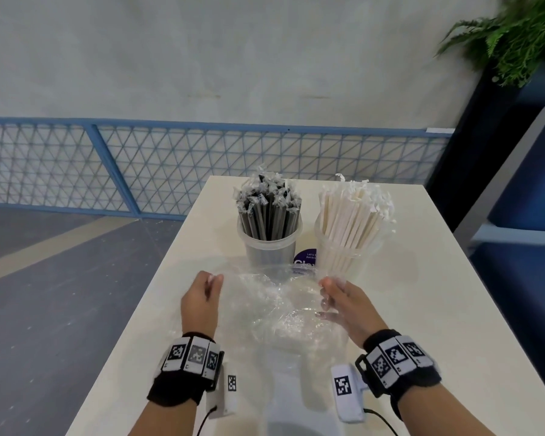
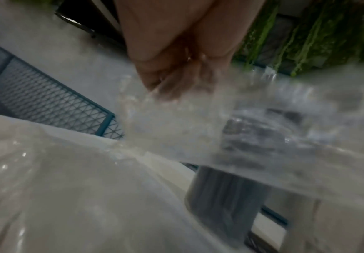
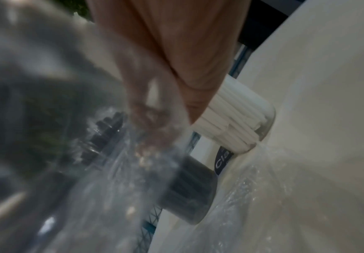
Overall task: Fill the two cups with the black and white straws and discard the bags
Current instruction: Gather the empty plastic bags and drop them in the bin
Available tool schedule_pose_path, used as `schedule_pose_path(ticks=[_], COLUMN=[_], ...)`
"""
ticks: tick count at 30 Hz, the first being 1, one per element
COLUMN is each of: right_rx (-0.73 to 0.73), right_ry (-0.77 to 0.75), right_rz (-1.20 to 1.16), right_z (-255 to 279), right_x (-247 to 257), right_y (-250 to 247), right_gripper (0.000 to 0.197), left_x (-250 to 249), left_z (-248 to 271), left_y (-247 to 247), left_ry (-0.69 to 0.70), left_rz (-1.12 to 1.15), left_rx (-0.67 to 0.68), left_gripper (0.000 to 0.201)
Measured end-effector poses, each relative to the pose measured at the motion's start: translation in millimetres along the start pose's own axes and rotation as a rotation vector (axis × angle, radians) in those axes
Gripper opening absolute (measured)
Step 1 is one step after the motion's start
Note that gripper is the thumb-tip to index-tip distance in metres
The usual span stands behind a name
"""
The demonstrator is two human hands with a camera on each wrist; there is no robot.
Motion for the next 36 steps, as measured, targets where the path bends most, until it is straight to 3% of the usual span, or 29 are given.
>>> schedule_pose_path(ticks=[3,6,8,10,11,13,15,18,20,24,27,34,36], right_rx=[-0.071,-0.183,-0.428,-0.509,-0.422,-0.083,0.236,0.486,0.537,0.579,0.607,0.629,0.627], right_ry=[-0.023,-0.09,-0.262,-0.498,-0.571,-0.561,-0.412,-0.226,-0.166,-0.201,-0.187,-0.07,-0.089], right_rz=[0.115,0.435,0.758,0.955,1.025,1.214,1.466,1.685,1.778,1.874,1.911,1.904,1.91], right_z=[-0.4,-2.9,-1.2,6.1,9.7,12.2,10.0,1.7,-2.3,-5.4,-3.6,-9.6,-11.1], right_x=[1.5,-3.8,-9.2,-8.3,-7.7,-17.3,-39.5,-67.2,-74.4,-78.8,-75.8,-80.0,-80.8], right_y=[-5.3,-3.9,-0.4,8.6,15.3,30.1,40.4,44.3,42.9,44.2,49.1,27.1,24.7], right_gripper=[0.016,0.026,0.036,0.06,0.065,0.071,0.085,0.084,0.075,0.08,0.077,0.064,0.065], left_x=[-2.3,1.3,3.7,8.8,11.3,18.2,26.2,34.1,31.9,25.0,24.6,26.9,20.7], left_z=[-12.8,-16.9,-15.2,-13.0,-11.4,-7.4,-3.7,-0.8,-1.6,-15.0,-24.3,-31.9,-23.5], left_y=[-16.3,-23.1,-21.9,-19.8,-18.9,-16.0,-10.9,-3.0,0.5,9.2,22.3,8.7,6.8], left_ry=[0.05,0.053,0.05,0.04,0.031,0.016,-0.015,-0.073,-0.12,-0.26,-0.276,-0.252,-0.084], left_rz=[-0.013,-0.028,-0.03,-0.017,-0.018,-0.036,-0.045,-0.058,-0.073,-0.188,-0.352,-0.309,-0.377], left_rx=[-0.131,-0.135,-0.056,0.026,0.051,0.08,0.112,0.184,0.226,0.282,0.36,0.057,0.035], left_gripper=[0.027,0.026,0.024,0.022,0.022,0.021,0.02,0.018,0.008,0.036,0.038,0.017,0.016])
Point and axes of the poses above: each hand's wrist, its own z-axis away from the middle knuckle, its own y-axis out of the palm, x = y × z, the point moved 1 cm from there along -z, towards the middle knuckle, and after that the axes turned 14 degrees about z, right-handed, at the moved point
